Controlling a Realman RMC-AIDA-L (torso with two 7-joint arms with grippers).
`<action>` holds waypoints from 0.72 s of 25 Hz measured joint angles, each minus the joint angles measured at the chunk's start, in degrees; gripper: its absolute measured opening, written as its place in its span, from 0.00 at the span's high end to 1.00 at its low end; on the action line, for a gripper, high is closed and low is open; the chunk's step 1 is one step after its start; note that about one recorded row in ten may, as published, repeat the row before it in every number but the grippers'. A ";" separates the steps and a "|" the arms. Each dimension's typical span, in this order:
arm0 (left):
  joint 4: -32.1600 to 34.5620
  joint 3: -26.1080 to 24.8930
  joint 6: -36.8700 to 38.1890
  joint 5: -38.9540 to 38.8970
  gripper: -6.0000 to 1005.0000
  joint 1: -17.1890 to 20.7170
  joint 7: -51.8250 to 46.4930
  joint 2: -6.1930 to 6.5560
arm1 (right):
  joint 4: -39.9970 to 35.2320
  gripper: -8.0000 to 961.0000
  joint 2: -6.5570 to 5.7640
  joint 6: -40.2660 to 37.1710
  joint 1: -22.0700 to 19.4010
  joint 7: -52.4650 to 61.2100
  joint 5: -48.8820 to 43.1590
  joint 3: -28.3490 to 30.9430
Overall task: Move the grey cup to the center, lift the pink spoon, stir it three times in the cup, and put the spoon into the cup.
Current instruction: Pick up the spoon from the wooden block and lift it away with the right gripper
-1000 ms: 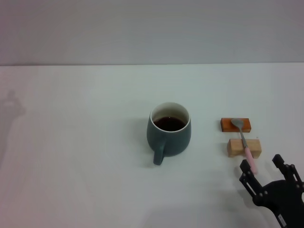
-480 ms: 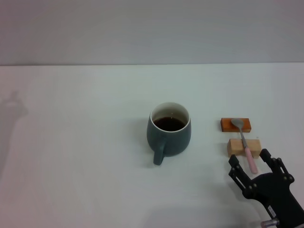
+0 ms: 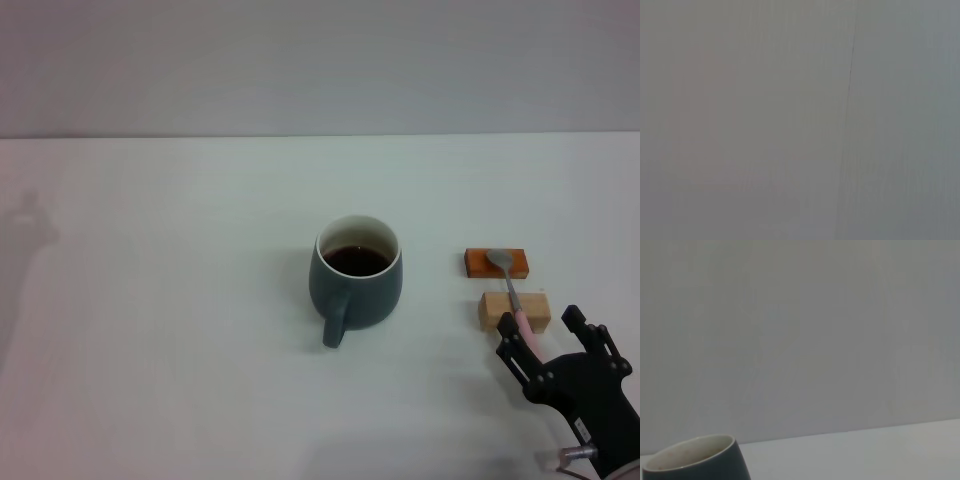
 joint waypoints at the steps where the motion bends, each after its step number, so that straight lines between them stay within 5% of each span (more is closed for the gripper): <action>1: 0.01 0.00 0.06 0.00 1.00 -0.03 0.00 0.05 | -0.06 0.15 0.02 0.01 0.11 0.15 0.01 0.00; 18: 0.06 0.00 0.90 0.00 1.00 -0.51 -0.02 0.41 | 0.48 0.15 0.02 1.34 -0.06 2.08 0.26 -1.10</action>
